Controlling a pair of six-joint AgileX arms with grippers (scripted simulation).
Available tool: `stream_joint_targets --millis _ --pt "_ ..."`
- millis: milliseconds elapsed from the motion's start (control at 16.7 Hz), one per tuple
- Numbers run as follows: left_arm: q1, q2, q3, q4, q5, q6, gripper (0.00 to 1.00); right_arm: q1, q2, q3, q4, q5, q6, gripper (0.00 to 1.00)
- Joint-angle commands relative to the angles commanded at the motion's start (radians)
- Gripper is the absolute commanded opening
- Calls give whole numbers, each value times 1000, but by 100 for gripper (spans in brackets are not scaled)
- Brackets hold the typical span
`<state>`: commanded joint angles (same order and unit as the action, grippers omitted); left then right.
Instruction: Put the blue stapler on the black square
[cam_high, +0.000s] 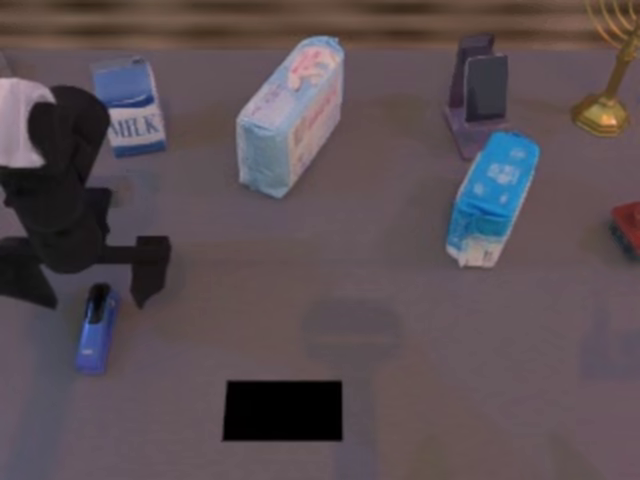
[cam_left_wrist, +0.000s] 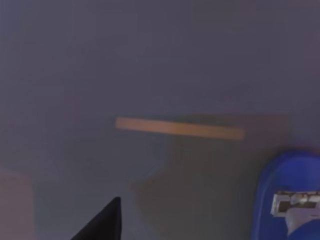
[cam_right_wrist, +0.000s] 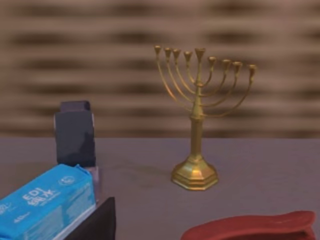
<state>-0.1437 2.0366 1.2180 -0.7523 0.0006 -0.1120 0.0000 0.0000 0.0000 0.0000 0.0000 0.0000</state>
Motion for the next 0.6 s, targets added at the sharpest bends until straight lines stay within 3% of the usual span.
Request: stream_joint_targets --millis 600 --pt "0 0 0 0 0 0 10 0 0 0 0 0 0 100"
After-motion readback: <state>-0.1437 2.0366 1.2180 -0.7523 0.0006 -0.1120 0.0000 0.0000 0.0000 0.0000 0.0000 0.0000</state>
